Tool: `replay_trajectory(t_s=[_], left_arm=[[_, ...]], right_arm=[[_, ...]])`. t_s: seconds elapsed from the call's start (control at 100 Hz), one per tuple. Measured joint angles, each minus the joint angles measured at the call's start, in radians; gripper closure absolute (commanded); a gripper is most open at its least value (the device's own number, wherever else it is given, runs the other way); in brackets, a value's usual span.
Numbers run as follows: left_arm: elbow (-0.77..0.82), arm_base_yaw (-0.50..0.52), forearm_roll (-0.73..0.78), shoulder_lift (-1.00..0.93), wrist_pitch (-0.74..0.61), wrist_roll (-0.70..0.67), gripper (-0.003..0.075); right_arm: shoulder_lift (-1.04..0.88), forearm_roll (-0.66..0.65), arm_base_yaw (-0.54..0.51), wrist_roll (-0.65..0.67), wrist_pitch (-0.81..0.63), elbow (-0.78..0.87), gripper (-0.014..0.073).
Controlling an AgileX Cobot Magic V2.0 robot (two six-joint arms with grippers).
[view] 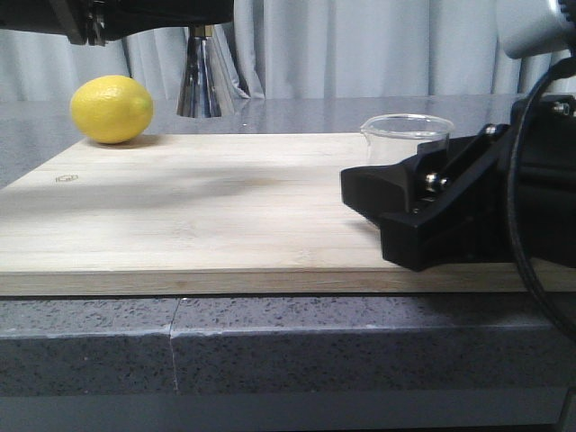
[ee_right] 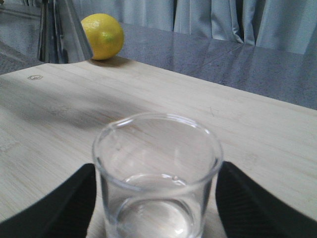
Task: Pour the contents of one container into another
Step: 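Reach the right gripper to the glass beaker and grasp it, then lift the beaker with the right gripper above the jigger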
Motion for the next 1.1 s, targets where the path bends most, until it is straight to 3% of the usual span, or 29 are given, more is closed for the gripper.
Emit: replay_trajectory(t_s=[0.18,0.58,0.98,1.1], left_arm=[[0.000,0.000,0.000,0.000,0.000,0.000,0.0491],[0.000,0.000,0.000,0.000,0.000,0.000,0.0491],[0.000,0.000,0.000,0.000,0.000,0.000,0.0491],[0.000,0.000,0.000,0.000,0.000,0.000,0.0491]], right_arm=[[0.000,-0.002,0.000,0.000,0.000,0.007,0.0270],[0.000,0.001,0.000,0.000,0.000,0.007,0.0271],[-0.093,0.149,0.000,0.000,0.005,-0.006,0.0271],[-0.159,0.170,-0.004,0.000,0.074,-0.056,0.0271]])
